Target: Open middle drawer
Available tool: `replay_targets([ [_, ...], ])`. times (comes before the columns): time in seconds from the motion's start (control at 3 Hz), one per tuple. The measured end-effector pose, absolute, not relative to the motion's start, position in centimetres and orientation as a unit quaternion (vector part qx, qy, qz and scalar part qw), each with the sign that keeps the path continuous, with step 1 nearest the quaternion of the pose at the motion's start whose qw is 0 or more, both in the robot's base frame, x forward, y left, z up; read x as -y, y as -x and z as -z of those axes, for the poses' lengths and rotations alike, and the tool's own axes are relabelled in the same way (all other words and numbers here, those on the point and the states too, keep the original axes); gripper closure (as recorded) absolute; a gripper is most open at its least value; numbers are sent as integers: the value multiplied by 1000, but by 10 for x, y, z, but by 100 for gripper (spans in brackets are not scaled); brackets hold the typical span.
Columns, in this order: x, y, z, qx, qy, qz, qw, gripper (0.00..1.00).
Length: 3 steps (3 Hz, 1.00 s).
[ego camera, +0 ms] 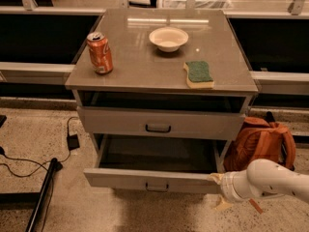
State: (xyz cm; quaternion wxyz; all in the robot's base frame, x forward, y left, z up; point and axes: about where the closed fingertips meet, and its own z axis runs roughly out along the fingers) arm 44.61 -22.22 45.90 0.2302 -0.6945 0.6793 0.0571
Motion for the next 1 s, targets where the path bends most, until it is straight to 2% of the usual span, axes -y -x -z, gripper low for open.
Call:
replay_targets([
  [0.33, 206, -449, -474, -663, 704, -56, 248, 40],
  [1.0, 170, -491, -491, -638, 716, -39, 281, 44],
])
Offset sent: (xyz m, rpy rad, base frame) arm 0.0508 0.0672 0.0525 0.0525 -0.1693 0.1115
